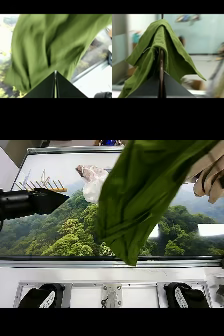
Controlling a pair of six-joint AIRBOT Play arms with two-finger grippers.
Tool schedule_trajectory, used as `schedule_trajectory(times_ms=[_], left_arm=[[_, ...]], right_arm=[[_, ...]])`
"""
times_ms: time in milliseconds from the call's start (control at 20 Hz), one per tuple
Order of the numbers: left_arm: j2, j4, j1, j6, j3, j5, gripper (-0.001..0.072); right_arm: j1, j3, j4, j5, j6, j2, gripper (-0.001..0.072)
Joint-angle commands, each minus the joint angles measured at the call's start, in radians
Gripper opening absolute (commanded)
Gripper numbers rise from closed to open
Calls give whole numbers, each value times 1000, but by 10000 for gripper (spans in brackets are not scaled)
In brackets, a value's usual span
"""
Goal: Fold the clothes and pants, and hang the long-sleeved shirts on hangers.
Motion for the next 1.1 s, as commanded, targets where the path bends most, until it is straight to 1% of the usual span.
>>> schedule_trajectory(times_ms=[0,100,350,450,550,850,1050], left_arm=[[-63,2,-82,8,1,30,11],[-87,1,-104,8,1,36,11],[-113,3,-103,13,1,39,11],[-113,9,-103,15,1,50,11],[-113,9,-103,15,1,57,11],[-113,9,-103,15,1,74,11],[-113,9,-103,15,1,74,11]], right_arm=[[-150,3,-68,-166,0,51,7],[-235,3,-90,-197,-1,62,7],[-443,2,-104,-193,-1,56,7],[-509,2,-153,-189,0,51,8],[-568,3,-216,-187,0,42,7],[-715,13,-218,-195,0,-24,7],[-768,119,-219,-194,0,-105,7]])
